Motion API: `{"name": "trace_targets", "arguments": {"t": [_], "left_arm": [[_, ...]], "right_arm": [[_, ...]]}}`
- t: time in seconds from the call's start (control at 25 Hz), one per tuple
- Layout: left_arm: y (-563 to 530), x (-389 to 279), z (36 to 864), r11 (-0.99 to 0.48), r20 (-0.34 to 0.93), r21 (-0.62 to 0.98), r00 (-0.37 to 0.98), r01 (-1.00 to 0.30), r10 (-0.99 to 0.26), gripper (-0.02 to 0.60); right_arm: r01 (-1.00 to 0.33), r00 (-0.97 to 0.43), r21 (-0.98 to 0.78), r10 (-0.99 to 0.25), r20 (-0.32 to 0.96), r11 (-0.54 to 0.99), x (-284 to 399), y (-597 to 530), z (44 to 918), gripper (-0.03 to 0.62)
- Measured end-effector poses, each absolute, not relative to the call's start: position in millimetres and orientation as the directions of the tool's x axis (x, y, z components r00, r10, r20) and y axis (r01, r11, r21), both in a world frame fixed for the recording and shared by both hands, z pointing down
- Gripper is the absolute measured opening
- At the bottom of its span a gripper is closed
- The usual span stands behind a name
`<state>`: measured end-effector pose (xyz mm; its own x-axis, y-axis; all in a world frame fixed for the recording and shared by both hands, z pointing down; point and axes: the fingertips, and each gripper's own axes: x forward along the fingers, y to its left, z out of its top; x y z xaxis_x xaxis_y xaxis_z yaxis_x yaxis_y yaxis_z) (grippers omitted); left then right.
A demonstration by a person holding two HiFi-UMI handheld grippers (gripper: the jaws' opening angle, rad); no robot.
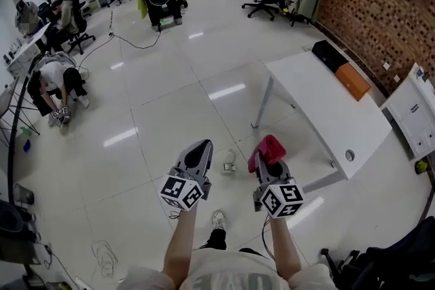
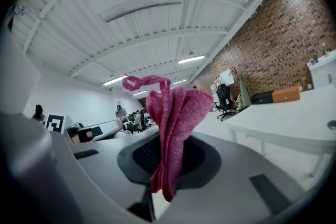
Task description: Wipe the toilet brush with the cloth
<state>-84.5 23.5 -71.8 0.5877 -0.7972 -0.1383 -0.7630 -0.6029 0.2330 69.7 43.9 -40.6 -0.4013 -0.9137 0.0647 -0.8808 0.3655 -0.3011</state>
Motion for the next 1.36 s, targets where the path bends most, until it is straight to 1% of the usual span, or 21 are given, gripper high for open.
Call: {"name": "trace_targets", "arguments": {"t": [0.16,0.36,0.56,0.84,1.08,1.36], "left_arm": [[102,-78,-73,-0.577,-0.159,0.263,0.555,-0.773,-0.816,0.003],[200,-56,-83,-0.560,-0.156,0.245,0.538,-0.791,-0.828,0.003],[266,-48,-102,-0.561,-0.165,0.219,0.536,-0.798,-0.828,0.003],[305,-46,-113,-0.564,-0.192,0.229,0.531,-0.793,-0.825,0.003],[323,-44,-127,-0.589,-0.214,0.197,0.552,-0.784,-0.806,0.003],[338,-43,-127,-0.572,-0.212,0.221,0.534,-0.789,-0.818,0.003]], "right_arm": [[-0.869,-0.419,-0.309,-0.907,0.039,0.387,82,120,-44,0.031],[-0.865,-0.443,-0.287,-0.895,0.050,0.412,96,214,-49,0.031],[-0.868,-0.447,-0.266,-0.893,0.048,0.420,95,286,-62,0.031],[-0.864,-0.446,-0.278,-0.895,0.035,0.420,97,326,-71,0.031],[-0.866,-0.442,-0.261,-0.897,0.004,0.426,92,337,-84,0.031],[-0.861,-0.457,-0.258,-0.889,0.015,0.438,95,354,-84,0.031]]}}
